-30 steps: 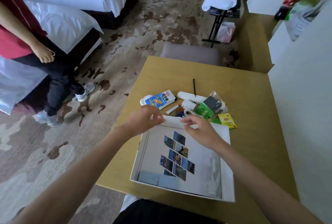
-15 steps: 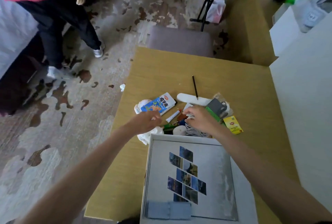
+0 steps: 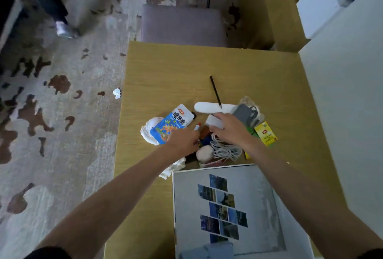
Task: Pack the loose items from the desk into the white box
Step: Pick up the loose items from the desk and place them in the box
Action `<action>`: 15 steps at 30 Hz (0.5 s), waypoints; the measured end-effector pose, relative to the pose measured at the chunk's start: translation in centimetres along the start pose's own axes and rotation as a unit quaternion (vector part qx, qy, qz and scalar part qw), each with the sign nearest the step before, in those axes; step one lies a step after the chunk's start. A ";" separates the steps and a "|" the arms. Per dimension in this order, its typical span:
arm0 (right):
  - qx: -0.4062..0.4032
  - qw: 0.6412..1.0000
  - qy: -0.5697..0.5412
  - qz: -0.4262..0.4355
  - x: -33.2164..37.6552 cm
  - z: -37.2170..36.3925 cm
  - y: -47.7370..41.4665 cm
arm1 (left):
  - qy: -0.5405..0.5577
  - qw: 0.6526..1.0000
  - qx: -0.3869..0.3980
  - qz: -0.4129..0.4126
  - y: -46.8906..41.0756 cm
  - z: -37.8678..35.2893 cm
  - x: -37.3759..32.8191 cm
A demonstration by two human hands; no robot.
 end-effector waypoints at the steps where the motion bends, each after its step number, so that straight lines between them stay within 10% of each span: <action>1: 0.000 1.000 -0.010 -0.019 -0.1 -0.1 -0.3 | -0.011 1.000 -0.004 -0.002 -0.2 0.0 -0.1; 15: -0.127 0.991 0.038 0.009 1.9 3.4 1.0 | -0.012 1.000 -0.018 0.009 1.1 0.4 0.8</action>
Point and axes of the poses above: each hand's wrist, its own y-axis away from the middle knuckle, its own z-axis out of the back of the hand, x = y × z, the point moved 5 cm from there along -y, towards the middle knuckle, and after that the axes turned 15 degrees about z, right-handed, at the moved point
